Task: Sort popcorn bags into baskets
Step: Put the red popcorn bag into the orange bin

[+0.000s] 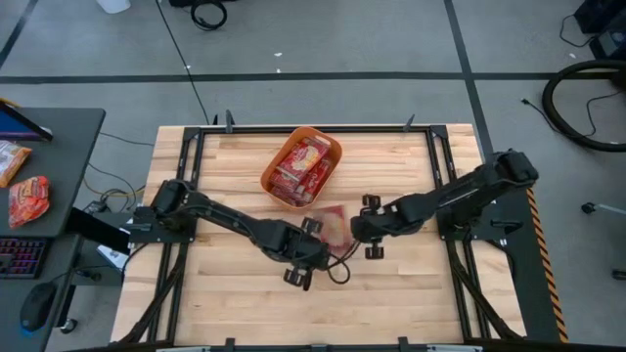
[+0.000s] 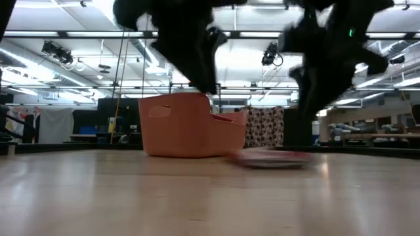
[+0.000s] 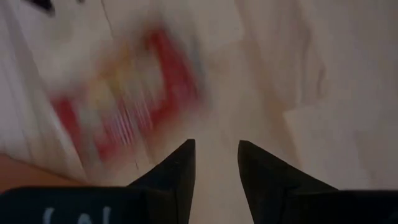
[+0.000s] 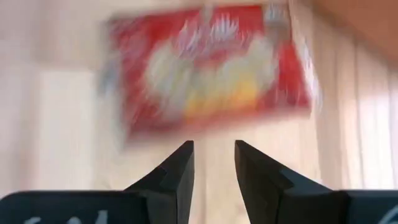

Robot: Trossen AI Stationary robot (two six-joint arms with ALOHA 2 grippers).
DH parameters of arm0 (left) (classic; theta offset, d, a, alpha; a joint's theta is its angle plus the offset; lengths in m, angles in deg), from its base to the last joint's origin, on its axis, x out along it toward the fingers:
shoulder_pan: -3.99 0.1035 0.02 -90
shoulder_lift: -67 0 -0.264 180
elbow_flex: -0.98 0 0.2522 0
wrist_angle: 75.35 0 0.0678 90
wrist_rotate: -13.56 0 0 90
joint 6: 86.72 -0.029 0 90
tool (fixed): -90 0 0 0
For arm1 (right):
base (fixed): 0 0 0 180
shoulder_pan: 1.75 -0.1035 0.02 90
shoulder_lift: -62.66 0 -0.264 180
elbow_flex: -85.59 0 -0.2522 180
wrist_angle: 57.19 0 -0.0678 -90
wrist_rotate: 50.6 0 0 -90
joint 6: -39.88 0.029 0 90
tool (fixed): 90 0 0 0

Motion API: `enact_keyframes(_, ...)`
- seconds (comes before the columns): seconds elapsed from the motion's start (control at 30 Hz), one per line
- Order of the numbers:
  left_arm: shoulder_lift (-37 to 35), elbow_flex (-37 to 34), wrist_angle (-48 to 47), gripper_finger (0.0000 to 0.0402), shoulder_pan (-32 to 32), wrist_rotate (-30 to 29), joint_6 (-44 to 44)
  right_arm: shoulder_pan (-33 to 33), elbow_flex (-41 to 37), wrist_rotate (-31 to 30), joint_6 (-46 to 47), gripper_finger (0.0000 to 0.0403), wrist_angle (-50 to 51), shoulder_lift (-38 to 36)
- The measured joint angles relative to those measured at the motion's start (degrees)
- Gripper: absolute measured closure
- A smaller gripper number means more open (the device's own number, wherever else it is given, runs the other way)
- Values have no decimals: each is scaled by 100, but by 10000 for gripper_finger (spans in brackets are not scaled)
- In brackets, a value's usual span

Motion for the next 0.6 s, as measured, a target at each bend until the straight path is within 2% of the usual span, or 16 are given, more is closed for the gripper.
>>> enact_keyframes(0.1, -46, 111, -136, 276, -110, -7, 87, -122, 77, -311, -9, 282, 128, -303)
enact_keyframes(0.27, -50, 67, -492, 276, -246, -6, 139, -295, 13, -404, 399, 283, 488, -669)
enact_keyframes(0.43, 160, 54, -718, 271, -257, -53, 921, -517, -198, -824, 767, 283, 500, -811)
enact_keyframes(0.6, 475, 58, -491, 234, -293, -39, 1795, -633, -613, -1422, 833, 283, 20, -771)
